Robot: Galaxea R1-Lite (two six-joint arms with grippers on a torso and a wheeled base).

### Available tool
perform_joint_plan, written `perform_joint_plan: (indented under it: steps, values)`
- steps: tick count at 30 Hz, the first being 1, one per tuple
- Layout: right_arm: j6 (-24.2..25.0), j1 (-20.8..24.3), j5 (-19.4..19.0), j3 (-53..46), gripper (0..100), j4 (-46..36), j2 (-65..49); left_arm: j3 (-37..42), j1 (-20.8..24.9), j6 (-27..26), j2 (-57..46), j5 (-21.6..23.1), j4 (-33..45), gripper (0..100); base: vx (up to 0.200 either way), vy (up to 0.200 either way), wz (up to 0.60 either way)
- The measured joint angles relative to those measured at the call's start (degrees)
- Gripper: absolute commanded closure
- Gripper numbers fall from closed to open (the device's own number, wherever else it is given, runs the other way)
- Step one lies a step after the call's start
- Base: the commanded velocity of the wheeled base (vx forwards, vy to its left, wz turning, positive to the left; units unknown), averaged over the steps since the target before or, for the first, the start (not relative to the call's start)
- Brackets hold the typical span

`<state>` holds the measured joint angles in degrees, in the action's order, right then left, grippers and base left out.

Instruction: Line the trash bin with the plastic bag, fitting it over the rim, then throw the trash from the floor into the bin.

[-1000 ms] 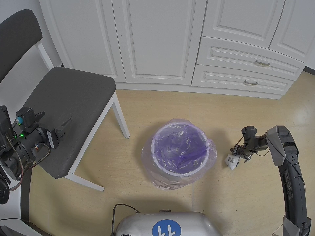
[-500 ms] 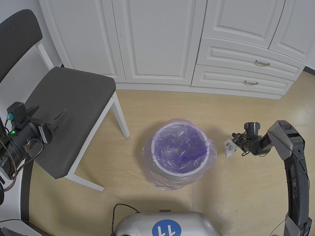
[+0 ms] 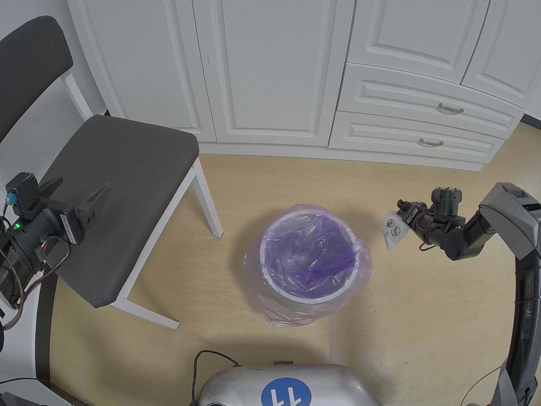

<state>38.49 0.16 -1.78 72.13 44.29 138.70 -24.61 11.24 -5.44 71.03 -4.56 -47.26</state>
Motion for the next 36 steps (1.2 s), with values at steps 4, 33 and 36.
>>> perform_joint_plan:
  steps: [4,33,36]
  values:
    - [-0.34,1.0,-0.22,-3.34,100,0.05,-6.13,0.06,0.0,-0.04,-0.3,0.02,-0.02,0,0.0,0.0,0.0]
    - [-8.22,18.49,0.44,-21.86,100,0.57,-43.84,0.52,0.39,-0.2,-0.56,0.02,0.0,0,0.0,0.0,0.0]
    - [-9.05,21.53,1.85,-22.91,100,0.82,-45.24,0.52,0.39,-0.2,-0.59,0.0,0.0,0,0.0,0.0,0.0]
